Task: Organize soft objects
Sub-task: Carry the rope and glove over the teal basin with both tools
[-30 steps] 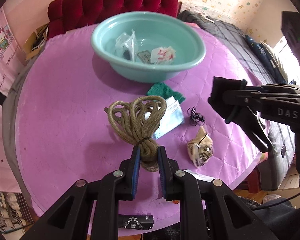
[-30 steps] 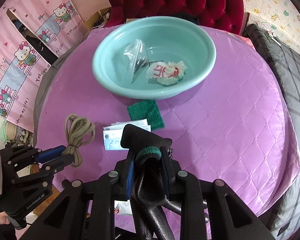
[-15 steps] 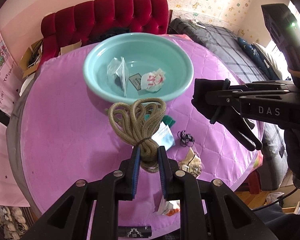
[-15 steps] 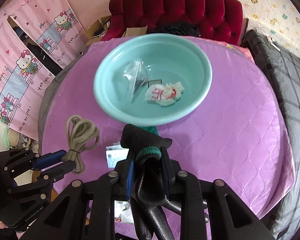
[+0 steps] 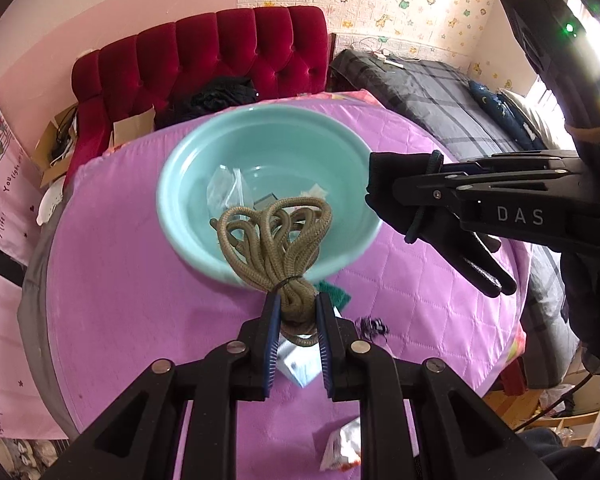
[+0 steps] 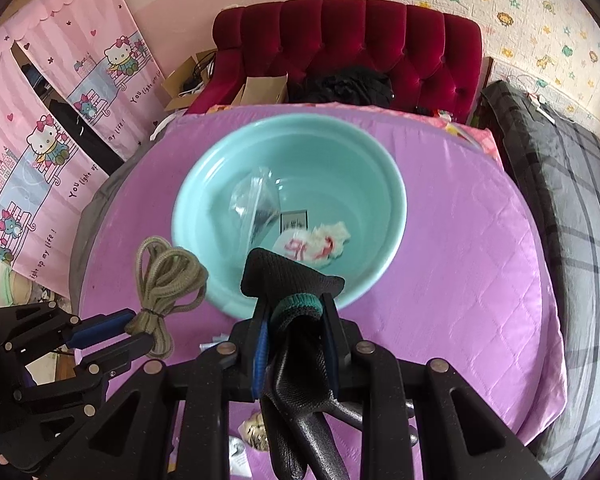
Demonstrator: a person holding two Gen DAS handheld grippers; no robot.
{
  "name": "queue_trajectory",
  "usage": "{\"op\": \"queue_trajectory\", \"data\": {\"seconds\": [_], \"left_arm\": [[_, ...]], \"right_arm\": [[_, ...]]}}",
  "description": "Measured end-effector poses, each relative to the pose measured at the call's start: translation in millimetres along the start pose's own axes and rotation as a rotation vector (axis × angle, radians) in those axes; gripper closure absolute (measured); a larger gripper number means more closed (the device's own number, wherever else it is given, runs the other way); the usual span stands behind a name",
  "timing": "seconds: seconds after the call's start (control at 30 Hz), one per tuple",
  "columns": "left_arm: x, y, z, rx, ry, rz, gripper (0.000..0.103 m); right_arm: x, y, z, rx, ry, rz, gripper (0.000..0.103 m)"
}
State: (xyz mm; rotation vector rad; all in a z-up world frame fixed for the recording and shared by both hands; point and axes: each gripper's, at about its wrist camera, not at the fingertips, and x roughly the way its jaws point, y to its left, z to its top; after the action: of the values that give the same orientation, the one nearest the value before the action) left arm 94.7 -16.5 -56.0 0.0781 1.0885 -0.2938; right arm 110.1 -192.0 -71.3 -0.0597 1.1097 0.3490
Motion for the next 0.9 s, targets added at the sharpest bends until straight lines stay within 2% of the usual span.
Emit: {"op": "queue_trajectory", "data": {"seconds": [0.33, 0.9], "left_arm": [[15, 7, 31, 0.002, -0.005, 0.008, 0.084], [63, 29, 64, -0.038, 0.047, 0.004, 0.084]], "right_arm": [[9, -2, 39, -0.025, -0.017, 0.006, 0.079], [60, -15, 92, -0.019, 0.018, 0.012, 0.079]]}}
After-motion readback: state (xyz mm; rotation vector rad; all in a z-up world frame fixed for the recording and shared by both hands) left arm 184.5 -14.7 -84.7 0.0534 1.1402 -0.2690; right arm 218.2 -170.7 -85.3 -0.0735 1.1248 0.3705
